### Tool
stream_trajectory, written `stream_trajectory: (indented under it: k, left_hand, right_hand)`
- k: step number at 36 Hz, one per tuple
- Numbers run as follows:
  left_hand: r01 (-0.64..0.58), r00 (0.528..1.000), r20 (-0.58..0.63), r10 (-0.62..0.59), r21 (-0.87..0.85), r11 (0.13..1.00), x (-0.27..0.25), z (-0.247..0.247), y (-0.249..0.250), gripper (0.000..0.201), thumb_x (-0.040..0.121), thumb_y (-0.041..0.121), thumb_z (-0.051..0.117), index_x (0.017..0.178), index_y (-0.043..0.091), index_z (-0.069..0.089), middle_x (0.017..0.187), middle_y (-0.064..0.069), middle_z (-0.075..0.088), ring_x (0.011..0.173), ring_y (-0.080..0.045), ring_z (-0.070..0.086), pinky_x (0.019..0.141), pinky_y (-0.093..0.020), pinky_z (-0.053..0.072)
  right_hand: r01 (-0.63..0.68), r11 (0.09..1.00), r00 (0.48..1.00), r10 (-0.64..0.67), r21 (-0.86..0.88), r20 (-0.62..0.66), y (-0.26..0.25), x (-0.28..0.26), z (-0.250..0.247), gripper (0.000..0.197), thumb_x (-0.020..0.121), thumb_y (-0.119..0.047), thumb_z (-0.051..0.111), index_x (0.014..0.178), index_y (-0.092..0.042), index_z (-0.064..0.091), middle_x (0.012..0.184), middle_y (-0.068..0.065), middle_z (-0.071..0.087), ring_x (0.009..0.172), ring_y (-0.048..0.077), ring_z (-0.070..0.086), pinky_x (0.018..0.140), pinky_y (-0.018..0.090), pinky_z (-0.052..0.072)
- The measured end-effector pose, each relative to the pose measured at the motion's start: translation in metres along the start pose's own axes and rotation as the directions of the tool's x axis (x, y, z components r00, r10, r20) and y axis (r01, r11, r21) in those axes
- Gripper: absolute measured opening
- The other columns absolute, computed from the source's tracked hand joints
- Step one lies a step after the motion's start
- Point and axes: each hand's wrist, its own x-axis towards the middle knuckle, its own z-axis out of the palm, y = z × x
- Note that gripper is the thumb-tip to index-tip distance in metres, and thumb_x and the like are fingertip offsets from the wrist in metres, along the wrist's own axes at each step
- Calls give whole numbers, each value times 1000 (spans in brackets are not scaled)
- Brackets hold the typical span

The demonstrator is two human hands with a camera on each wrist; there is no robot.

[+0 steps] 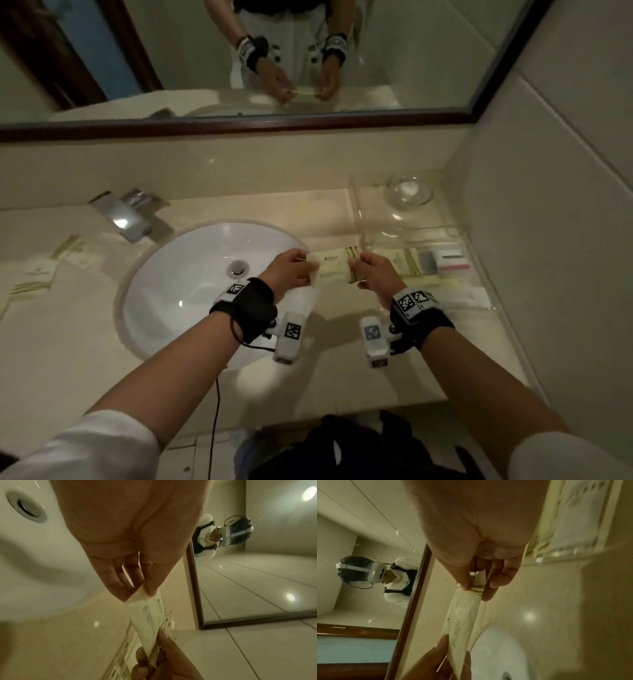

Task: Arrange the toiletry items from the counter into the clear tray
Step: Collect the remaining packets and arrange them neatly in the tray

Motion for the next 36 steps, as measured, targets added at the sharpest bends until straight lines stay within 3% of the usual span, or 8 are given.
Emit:
stream_trajectory:
  k: [3, 13, 16, 20, 24, 27, 32, 36]
  left_hand:
    - [3, 1000, -2, -3, 27, 1000, 13, 30, -2, 9, 89, 3, 59, 88, 11, 54, 79, -5, 59, 55, -5, 63, 55, -17, 54]
    - [5, 999, -39, 1, 156, 988, 55, 119, -12, 11, 87, -1, 61, 82, 8, 55, 67, -9, 51, 53, -12, 50, 50, -15, 53]
    - [-13, 996, -83, 35, 252, 968, 67, 131, -20, 19, 83, 3, 66, 70, 12, 56, 62, -7, 54, 51, -13, 53, 58, -22, 54]
    - [-24, 976, -189, 107, 395, 919, 82, 138, -26, 28, 78, 16, 73, 57, 20, 55, 58, 0, 60, 59, -15, 57, 73, -30, 51]
    - [-18, 958, -228, 172, 554, 832, 90, 143, -21, 14, 84, 24, 65, 72, 16, 65, 82, -6, 70, 81, -22, 64, 75, -24, 47]
    - [11, 954, -228, 193, 673, 740, 98, 147, -16, 17, 88, 23, 58, 91, 9, 68, 101, -10, 69, 95, -27, 63, 75, -24, 43]
    - [10, 946, -179, 269, 849, 528, 110, 148, -12, 21, 93, 21, 50, 100, 8, 64, 105, -14, 66, 98, -31, 61, 77, -29, 45]
    - [-12, 930, -116, 349, 939, 344, 117, 151, -12, 20, 92, 19, 46, 96, 11, 64, 102, -13, 65, 93, -33, 61, 76, -35, 49]
  right_hand:
    - [-6, 999, 999, 4, -34, -36, 8, 1, -32, 13, 93, -19, 54, 85, -12, 62, 85, 7, 64, 72, 17, 57, 60, 25, 44]
    - [-30, 991, 989, 10, -131, -148, 31, 6, -122, 28, 93, -18, 54, 98, 8, 60, 90, 14, 61, 80, 23, 58, 58, 27, 49]
    - [-47, 987, 984, 20, -152, -178, 37, 11, -135, 28, 92, -15, 55, 98, 13, 56, 88, 15, 59, 75, 23, 58, 67, 35, 54]
    - [-53, 970, 983, 9, -236, -184, 38, 17, -143, 13, 92, -15, 55, 89, -3, 60, 86, 13, 61, 75, 25, 61, 75, 41, 57]
    - [-63, 916, 980, -18, -396, -199, 34, 30, -144, 18, 91, -16, 53, 82, -3, 62, 83, 15, 65, 78, 30, 65, 73, 43, 58]
    - [-83, 835, 976, -41, -544, -212, 26, 39, -143, 20, 89, -15, 50, 76, -6, 61, 79, 12, 65, 77, 28, 63, 73, 36, 54]
    - [-98, 764, 978, -43, -638, -202, 21, 55, -141, 22, 89, -17, 52, 85, -2, 68, 87, 13, 69, 83, 28, 65, 69, 30, 48]
    - [-103, 730, 978, -52, -676, -204, 22, 64, -141, 21, 88, -16, 52, 85, -2, 67, 89, 15, 69, 80, 28, 64, 63, 26, 43]
